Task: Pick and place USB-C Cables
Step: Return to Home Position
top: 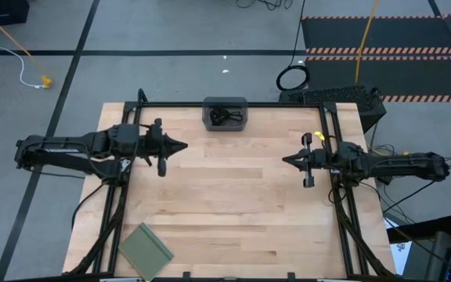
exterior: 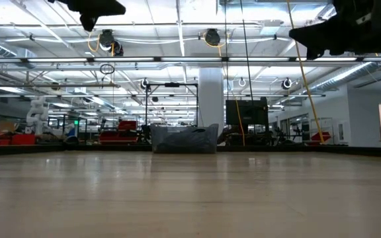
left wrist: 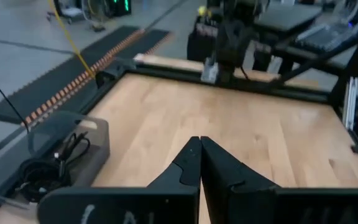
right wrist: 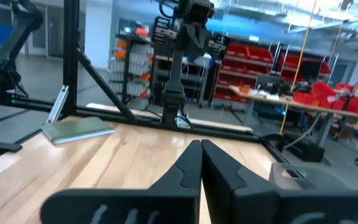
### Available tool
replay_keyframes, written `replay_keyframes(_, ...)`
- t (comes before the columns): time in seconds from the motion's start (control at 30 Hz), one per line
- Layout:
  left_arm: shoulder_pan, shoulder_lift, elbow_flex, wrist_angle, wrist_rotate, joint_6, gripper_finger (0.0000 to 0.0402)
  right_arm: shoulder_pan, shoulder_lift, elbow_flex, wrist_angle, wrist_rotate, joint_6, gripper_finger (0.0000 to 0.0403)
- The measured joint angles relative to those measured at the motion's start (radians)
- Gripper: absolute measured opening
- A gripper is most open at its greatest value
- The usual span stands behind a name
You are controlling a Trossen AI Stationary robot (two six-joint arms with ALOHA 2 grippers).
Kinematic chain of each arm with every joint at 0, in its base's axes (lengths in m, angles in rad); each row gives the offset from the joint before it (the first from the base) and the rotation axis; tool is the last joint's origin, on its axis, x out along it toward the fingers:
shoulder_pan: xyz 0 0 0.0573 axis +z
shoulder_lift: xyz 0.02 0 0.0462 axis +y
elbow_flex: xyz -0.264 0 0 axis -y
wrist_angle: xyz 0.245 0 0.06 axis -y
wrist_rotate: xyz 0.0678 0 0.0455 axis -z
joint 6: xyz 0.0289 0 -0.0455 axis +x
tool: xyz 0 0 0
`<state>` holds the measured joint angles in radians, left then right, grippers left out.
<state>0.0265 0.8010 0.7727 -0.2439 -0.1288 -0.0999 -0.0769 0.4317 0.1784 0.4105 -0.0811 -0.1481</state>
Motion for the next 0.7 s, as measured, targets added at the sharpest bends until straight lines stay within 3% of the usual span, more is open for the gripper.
replay_keyframes(0.33, 0.031, -0.03, -0.063, 0.095, 0.018, -0.016, 0.0002, 0.0, -0.054, -0.091, 0.094, -0.041, 0.036, 0.0)
replay_keyframes(0.7, 0.031, -0.029, -0.063, 0.093, 0.025, -0.033, 0.0004, 0.046, -0.186, -0.093, -0.078, -0.054, 0.05, 0.0)
